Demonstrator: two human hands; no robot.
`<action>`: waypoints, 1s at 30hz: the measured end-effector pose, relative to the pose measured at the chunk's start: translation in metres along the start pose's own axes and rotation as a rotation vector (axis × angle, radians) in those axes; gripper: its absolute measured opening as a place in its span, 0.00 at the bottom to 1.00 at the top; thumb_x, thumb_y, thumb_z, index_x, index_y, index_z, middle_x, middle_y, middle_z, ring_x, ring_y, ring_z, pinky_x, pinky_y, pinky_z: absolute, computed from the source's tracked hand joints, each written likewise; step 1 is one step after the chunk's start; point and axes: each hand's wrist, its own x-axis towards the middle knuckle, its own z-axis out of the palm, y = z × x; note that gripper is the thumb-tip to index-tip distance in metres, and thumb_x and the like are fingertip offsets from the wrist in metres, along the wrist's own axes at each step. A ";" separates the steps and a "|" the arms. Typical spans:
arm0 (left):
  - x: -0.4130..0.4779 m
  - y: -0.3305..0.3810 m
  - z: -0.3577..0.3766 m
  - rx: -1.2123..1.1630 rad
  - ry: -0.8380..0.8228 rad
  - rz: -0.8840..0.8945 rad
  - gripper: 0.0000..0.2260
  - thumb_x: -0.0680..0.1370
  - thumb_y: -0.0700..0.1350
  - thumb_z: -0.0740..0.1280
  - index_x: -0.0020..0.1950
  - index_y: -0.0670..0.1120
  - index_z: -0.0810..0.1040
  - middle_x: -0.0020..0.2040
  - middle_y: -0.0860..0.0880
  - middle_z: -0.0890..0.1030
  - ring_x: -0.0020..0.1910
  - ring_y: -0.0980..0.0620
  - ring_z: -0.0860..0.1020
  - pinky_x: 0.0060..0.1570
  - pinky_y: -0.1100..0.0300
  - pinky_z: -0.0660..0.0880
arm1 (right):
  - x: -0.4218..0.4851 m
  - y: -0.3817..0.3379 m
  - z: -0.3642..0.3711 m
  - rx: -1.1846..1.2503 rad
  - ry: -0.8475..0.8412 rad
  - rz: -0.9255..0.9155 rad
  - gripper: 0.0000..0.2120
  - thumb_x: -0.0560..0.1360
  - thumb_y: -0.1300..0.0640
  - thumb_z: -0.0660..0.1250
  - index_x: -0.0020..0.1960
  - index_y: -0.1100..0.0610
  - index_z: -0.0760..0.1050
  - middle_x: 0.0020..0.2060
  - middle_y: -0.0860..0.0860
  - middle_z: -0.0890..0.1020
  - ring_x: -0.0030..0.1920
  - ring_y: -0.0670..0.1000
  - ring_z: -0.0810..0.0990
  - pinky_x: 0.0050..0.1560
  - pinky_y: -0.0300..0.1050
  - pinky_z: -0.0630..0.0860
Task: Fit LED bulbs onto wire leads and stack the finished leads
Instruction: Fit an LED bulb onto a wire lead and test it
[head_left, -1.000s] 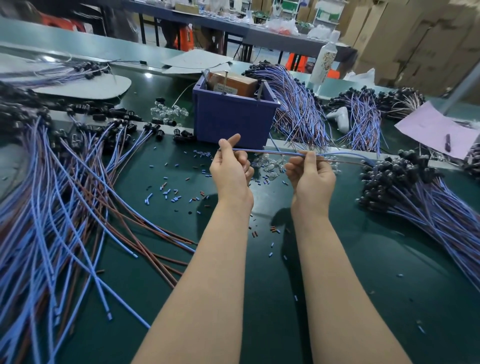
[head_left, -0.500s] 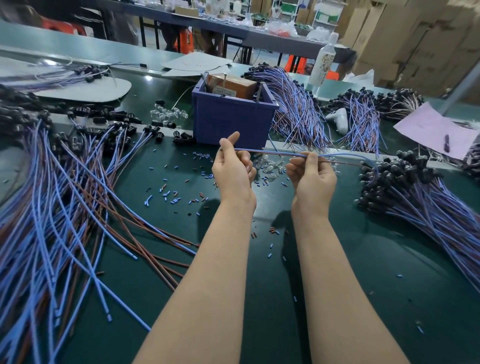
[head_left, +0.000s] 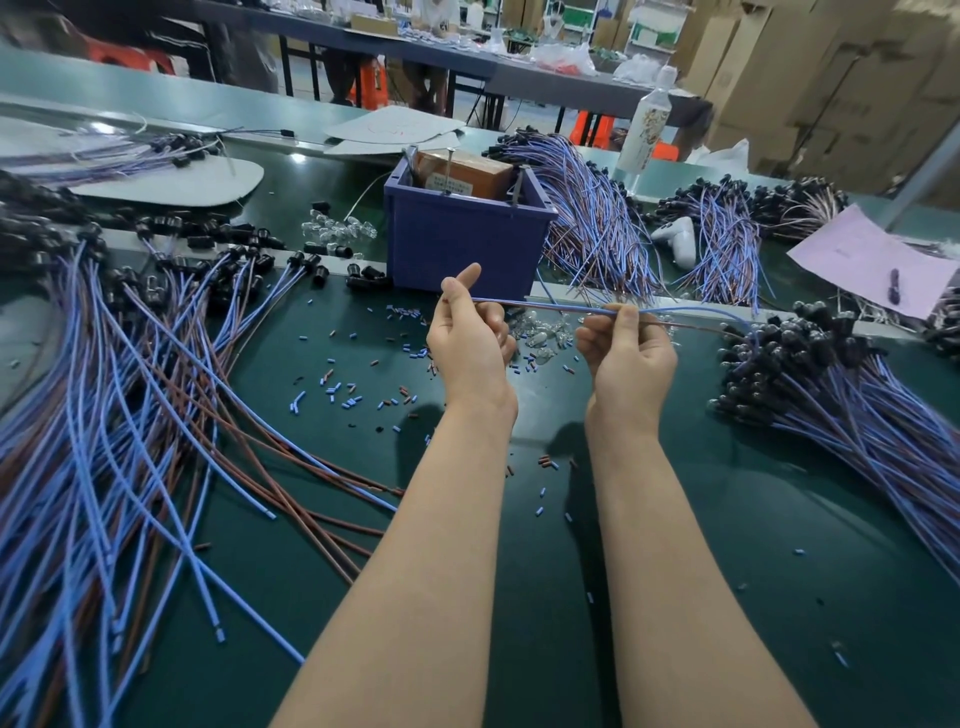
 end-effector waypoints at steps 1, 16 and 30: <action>0.000 0.000 0.000 0.000 0.005 -0.002 0.13 0.83 0.50 0.53 0.51 0.48 0.76 0.22 0.55 0.65 0.20 0.59 0.58 0.20 0.67 0.57 | 0.000 0.000 0.000 0.001 0.002 0.001 0.12 0.82 0.61 0.55 0.41 0.58 0.71 0.23 0.45 0.79 0.25 0.42 0.76 0.30 0.33 0.74; 0.014 0.011 -0.014 0.100 0.182 0.095 0.10 0.83 0.46 0.54 0.51 0.47 0.75 0.24 0.55 0.67 0.21 0.59 0.61 0.22 0.67 0.59 | 0.014 -0.014 -0.017 0.191 0.167 0.005 0.14 0.82 0.62 0.54 0.39 0.57 0.69 0.20 0.45 0.77 0.22 0.42 0.76 0.28 0.33 0.75; 0.009 -0.001 -0.011 0.627 0.127 0.206 0.14 0.82 0.48 0.56 0.37 0.49 0.73 0.33 0.54 0.73 0.32 0.56 0.70 0.35 0.61 0.68 | 0.005 -0.018 -0.011 0.261 0.102 0.099 0.13 0.82 0.61 0.56 0.40 0.59 0.73 0.23 0.47 0.80 0.26 0.44 0.79 0.31 0.35 0.77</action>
